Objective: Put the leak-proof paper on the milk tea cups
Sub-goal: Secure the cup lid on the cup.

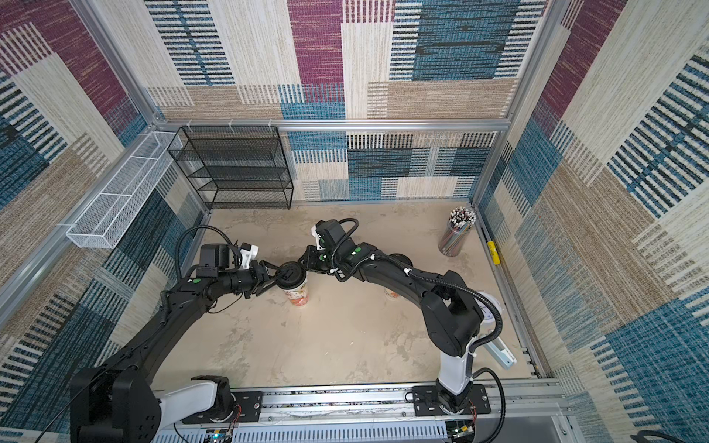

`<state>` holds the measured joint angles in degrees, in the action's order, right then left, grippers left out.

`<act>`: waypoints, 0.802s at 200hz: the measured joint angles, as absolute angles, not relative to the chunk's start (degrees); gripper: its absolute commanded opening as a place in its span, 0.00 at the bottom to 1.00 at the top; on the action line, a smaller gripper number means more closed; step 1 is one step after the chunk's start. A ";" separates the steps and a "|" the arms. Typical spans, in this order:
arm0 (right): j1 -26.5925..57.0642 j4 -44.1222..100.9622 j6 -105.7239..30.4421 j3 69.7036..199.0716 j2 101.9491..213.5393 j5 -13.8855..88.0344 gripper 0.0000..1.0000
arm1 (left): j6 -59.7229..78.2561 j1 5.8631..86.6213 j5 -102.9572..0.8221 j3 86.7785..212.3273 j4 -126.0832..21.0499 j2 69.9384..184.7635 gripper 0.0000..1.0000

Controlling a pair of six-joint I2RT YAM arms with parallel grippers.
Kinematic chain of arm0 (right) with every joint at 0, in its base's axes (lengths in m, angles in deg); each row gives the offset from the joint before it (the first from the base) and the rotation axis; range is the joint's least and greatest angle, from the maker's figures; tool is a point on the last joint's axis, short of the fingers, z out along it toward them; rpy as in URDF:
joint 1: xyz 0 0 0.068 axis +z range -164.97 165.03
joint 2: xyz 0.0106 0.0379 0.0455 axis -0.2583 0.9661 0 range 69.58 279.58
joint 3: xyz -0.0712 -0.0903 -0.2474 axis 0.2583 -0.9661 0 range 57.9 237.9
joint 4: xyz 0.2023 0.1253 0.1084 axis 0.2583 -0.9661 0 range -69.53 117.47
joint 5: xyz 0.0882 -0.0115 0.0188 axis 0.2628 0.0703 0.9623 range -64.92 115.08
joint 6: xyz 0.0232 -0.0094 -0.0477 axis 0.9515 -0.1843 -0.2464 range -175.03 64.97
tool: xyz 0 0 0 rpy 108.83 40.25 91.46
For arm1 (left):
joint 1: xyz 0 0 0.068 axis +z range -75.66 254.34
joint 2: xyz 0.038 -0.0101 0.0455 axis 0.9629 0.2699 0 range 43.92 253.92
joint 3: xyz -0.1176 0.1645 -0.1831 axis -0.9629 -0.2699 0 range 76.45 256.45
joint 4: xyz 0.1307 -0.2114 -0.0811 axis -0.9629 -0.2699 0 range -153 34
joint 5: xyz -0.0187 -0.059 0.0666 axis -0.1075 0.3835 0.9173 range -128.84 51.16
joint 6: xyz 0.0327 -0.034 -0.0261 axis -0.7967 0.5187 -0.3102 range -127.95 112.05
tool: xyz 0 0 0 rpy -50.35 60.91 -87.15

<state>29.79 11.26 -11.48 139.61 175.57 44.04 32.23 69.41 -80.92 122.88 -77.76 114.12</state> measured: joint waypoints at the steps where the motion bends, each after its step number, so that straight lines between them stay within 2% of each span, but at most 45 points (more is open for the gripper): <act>1: 29.79 11.33 -11.56 139.57 175.57 44.04 0.23 | 32.23 69.41 -80.92 122.88 -77.74 114.12 0.50; 65: 29.57 12.38 -14.86 140.81 177.15 44.19 0.25 | 32.38 69.57 -80.20 122.77 -76.97 114.14 0.50; 114: 29.81 0.92 -16.74 147.52 174.68 42.40 0.33 | 32.21 69.39 -80.90 122.75 -77.01 114.31 0.50; 160: 29.90 -0.26 -16.96 145.07 170.66 43.60 0.29 | 32.21 69.39 -80.97 122.77 -76.99 114.38 0.50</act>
<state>29.90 -0.26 -16.96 145.07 170.66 43.60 32.21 69.39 -80.97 122.77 -76.99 114.38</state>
